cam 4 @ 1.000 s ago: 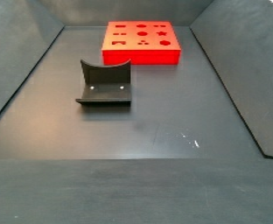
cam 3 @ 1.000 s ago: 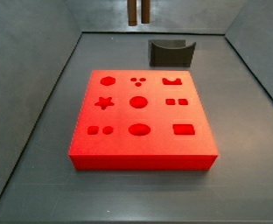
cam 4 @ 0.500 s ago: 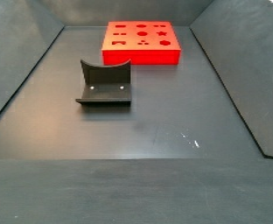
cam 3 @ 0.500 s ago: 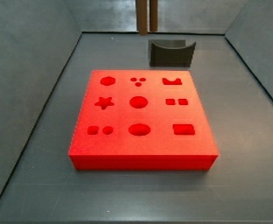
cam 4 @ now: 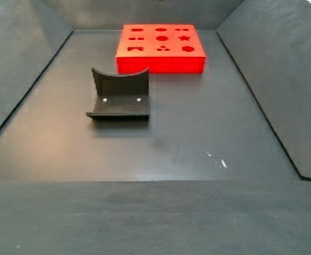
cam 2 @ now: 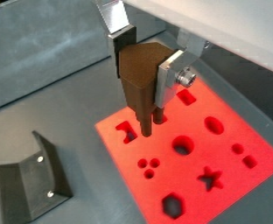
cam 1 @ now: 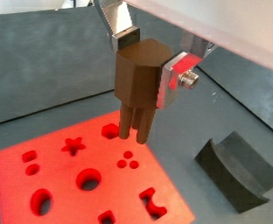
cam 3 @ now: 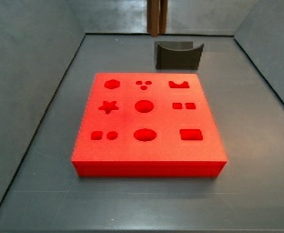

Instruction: Insert the 3 prong object.

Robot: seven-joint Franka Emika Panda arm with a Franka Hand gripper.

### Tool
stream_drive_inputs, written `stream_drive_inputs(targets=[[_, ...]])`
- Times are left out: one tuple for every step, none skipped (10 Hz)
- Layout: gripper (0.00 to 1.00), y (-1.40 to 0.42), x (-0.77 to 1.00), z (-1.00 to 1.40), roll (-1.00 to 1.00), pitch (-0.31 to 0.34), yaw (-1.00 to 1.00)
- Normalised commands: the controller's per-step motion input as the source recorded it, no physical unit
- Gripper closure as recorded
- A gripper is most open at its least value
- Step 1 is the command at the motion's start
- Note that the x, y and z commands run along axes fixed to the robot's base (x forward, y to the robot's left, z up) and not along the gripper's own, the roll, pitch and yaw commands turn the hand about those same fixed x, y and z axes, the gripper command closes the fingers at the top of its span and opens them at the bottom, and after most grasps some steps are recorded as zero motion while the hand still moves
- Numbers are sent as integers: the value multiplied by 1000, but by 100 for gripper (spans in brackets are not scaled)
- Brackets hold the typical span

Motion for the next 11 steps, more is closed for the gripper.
stream_drive_inputs(targets=[[100,251,557,-197,0,486,0],[100,169,320,-537,0,291,180],[100,60,220,-669,0,193,511],[100,0,109,-706,46,161,783],[100,0,111,-746,100,107,897],[100,0,97,-703,99,69,906],[100,106,43,-543,89,17,826],[100,0,-91,-226,14,0,251],[100,0,-80,-163,0,-23,146],[100,0,-263,-180,4,-59,0],[100,0,-337,-260,39,-100,-74]])
